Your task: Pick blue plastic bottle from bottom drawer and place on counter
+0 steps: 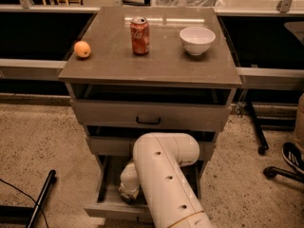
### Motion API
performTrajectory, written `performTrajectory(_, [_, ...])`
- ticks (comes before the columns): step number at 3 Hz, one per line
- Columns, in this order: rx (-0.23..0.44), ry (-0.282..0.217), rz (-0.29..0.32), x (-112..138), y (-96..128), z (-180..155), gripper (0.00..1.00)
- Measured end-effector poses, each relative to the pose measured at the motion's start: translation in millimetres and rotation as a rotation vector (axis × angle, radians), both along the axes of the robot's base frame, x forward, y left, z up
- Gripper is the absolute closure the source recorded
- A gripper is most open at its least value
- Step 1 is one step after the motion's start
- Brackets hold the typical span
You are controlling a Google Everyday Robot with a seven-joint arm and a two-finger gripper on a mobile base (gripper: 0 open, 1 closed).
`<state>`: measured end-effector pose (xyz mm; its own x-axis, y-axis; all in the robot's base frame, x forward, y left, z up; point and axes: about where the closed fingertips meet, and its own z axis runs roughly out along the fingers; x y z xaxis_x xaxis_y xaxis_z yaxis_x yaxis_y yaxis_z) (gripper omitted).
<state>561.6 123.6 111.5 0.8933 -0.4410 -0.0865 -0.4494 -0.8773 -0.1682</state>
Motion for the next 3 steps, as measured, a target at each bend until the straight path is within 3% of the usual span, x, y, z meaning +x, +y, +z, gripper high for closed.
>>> performTrajectory(1, [0.060,-0.021,0.005,1,0,13,0.96])
performTrajectory(2, [0.261,-0.067,0.016,-6,5,56,1.00])
performTrajectory(3, [0.402,-0.126,0.051,-17,4,99,1.00])
